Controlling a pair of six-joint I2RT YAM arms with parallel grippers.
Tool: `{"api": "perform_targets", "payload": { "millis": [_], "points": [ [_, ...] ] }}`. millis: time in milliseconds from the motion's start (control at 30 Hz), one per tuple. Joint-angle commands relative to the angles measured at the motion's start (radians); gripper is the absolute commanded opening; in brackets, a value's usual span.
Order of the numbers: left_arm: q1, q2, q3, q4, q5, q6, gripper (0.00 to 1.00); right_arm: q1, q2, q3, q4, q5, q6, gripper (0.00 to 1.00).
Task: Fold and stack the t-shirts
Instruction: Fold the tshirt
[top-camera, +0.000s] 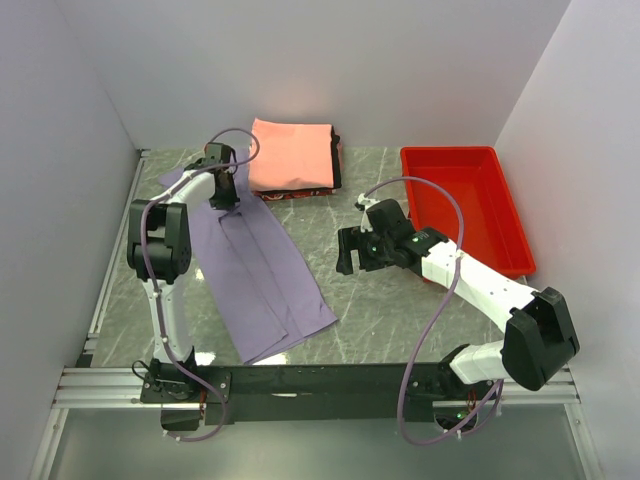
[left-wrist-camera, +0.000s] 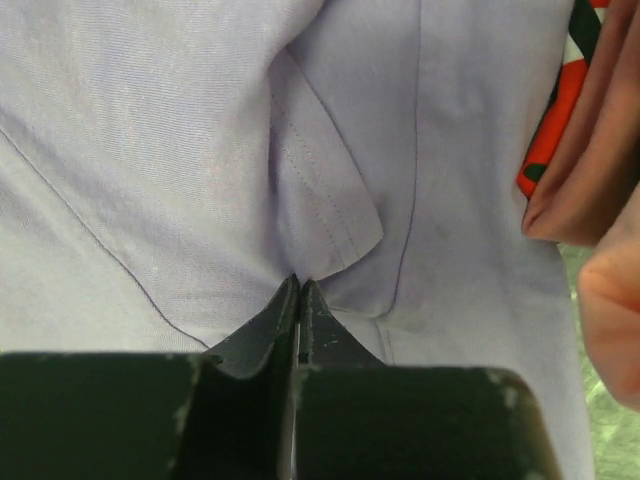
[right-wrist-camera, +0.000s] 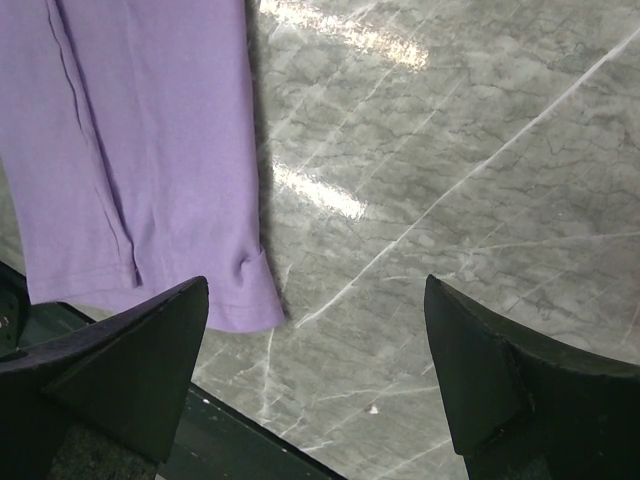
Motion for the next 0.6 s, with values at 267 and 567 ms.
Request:
{"api": "perform_targets", "payload": {
  "millis": [267,567],
  "points": [
    [-0.009,-0.077,0.027,-0.015,0.032,-0.004,0.65,-0.009,0.007,-0.009,0.025,-0.005,-0.018,0.94],
    [-0.047,-0.405,-0.157,0.078,0.125,-0.108,0.99,-0.007,-0.023,-0.014,0.028,-0.025,0.004,0.95]
  ]
}}
